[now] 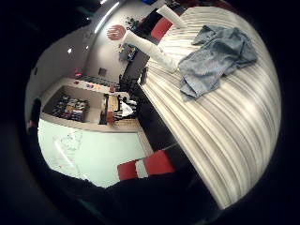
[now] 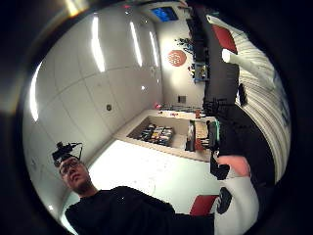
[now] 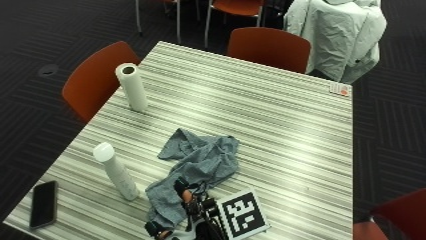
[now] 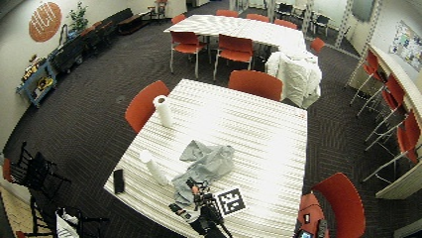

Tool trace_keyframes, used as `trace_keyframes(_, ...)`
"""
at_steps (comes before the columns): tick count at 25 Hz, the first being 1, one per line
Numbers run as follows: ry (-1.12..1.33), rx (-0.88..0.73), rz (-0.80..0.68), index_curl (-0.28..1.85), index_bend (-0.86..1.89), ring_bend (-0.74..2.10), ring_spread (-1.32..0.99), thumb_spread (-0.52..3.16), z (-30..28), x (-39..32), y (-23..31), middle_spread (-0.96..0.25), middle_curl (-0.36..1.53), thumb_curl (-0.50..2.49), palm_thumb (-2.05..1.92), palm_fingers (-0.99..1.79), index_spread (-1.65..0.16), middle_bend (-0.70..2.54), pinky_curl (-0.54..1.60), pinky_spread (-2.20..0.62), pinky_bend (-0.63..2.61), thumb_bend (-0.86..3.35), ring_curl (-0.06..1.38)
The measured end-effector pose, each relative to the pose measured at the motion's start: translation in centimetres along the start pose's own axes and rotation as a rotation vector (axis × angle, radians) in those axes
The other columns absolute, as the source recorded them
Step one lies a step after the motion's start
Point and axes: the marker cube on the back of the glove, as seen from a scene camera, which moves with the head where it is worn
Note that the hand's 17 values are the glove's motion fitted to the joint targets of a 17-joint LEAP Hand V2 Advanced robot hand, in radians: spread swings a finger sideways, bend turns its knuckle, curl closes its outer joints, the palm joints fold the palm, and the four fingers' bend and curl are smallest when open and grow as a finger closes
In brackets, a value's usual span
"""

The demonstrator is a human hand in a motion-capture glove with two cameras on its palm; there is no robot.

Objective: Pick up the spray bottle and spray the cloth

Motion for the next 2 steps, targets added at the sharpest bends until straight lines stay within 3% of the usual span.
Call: trace_keyframes(2, 0.066, -0.052, 0.030, 0.24, 0.13, 0.34, 0.08, 1.00, 1.47, 0.20, 1.25, -0.02, 0.44, 0.55, 0.99, 0.25, -0.34, 0.20, 0.38, 0.17, 0.42, -0.02, 0.41)
